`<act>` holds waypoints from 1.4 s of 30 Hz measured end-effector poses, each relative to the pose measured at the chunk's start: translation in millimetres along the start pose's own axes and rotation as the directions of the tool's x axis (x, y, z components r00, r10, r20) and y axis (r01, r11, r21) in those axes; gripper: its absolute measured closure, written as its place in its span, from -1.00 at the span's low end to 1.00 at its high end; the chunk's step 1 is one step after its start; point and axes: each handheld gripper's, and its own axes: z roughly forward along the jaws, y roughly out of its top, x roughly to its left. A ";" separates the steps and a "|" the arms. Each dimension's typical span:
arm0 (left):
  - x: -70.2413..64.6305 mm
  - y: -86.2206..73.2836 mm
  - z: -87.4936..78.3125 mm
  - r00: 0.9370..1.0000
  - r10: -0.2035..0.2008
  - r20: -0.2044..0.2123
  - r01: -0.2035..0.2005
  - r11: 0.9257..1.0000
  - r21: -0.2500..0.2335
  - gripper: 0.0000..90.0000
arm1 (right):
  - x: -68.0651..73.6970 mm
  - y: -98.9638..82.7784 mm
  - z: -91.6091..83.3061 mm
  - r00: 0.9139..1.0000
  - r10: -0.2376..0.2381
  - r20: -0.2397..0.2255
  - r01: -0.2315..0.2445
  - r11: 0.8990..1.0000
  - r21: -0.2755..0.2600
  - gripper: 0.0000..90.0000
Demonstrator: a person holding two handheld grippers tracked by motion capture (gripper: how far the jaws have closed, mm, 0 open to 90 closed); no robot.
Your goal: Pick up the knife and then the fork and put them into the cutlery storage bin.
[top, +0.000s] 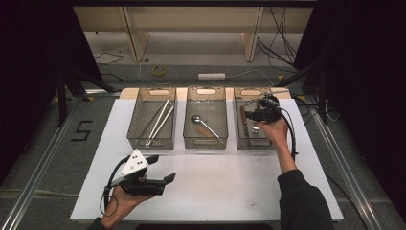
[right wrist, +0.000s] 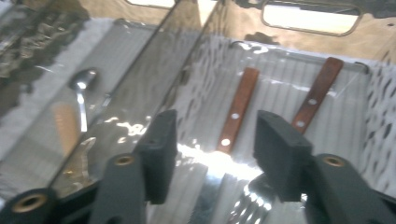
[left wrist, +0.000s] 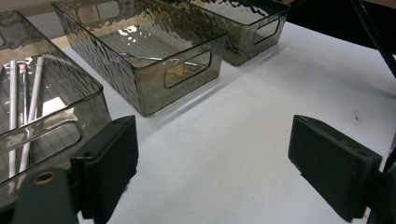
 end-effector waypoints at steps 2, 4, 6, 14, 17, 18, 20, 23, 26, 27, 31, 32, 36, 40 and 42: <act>0.1 0.0 0.0 1.000 -0.002 0.001 0.002 1.000 0.000 -0.66 | 2.9 -0.6 -4.5 1.000 -0.001 -0.021 0.001 1.000 -0.009 -0.01; 0.3 0.0 -0.2 1.000 -0.003 0.001 0.003 1.000 0.000 -0.66 | 7.3 -2.4 -10.6 0.999 -0.008 -0.039 0.006 0.999 -0.033 -0.05; 0.6 0.0 -0.2 1.000 -0.005 0.001 0.005 1.000 0.001 -0.66 | 12.4 -5.3 -16.4 0.998 -0.026 -0.060 0.023 0.999 -0.048 -0.09; 1.1 -0.1 -0.1 1.000 -0.009 0.001 0.009 1.000 0.001 -0.66 | 33.1 -21.7 -33.7 0.983 -0.056 -0.175 0.038 0.994 -0.104 -0.17; 1.3 -0.1 -0.1 1.000 -0.012 0.002 0.012 1.000 -0.001 -0.66 | 39.8 -27.5 -38.6 0.978 -0.067 -0.199 0.043 0.992 -0.121 -0.21; 1.6 0.0 -0.3 1.000 -0.011 0.003 0.011 1.000 -0.001 -0.66 | 41.7 -29.1 -39.8 0.977 -0.074 -0.199 0.050 0.991 -0.122 -0.22; 2.0 -0.2 -0.4 1.000 -0.016 0.003 0.016 1.000 -0.001 -0.66 | 45.1 -32.3 -42.8 0.976 -0.081 -0.201 0.054 0.989 -0.137 -0.23; 2.3 -0.2 -0.6 1.000 -0.019 0.004 0.020 1.000 -0.001 -0.66 | 49.0 -38.0 -47.6 0.974 -0.090 -0.206 0.058 0.986 -0.159 -0.23; 2.4 -0.2 -0.3 1.000 -0.020 0.005 0.020 1.000 0.000 -0.66 | 51.8 -44.5 -52.1 0.972 -0.099 -0.214 0.061 0.982 -0.177 -0.23; 2.4 -0.2 -0.3 1.000 -0.021 0.005 0.021 1.000 0.000 -0.66 | 52.7 -46.9 -53.8 0.972 -0.101 -0.212 0.062 0.981 -0.184 -0.23; 3.4 -0.3 0.0 1.000 -0.027 0.004 0.027 1.000 -0.003 -0.66 | 56.1 -55.9 -60.5 0.970 -0.114 -0.217 0.066 0.974 -0.216 -0.23; 3.6 -0.3 0.1 1.000 -0.029 0.005 0.029 1.000 -0.003 -0.66 | 56.8 -57.9 -61.9 0.968 -0.115 -0.222 0.065 0.973 -0.221 -0.24; 3.5 0.0 0.4 1.000 -0.030 0.004 0.030 1.000 -0.003 -0.66 | 61.0 -64.8 -65.9 0.963 -0.136 -0.234 0.081 0.969 -0.232 -0.29; 3.3 0.6 0.6 0.999 -0.033 0.005 0.033 0.999 -0.002 -0.66 | 65.1 -71.3 -70.4 0.957 -0.144 -0.251 0.082 0.967 -0.242 -0.33; 3.1 0.8 0.6 0.999 -0.033 0.006 0.033 0.999 -0.002 -0.66 | 67.2 -74.7 -72.1 0.955 -0.152 -0.255 0.089 0.966 -0.243 -0.36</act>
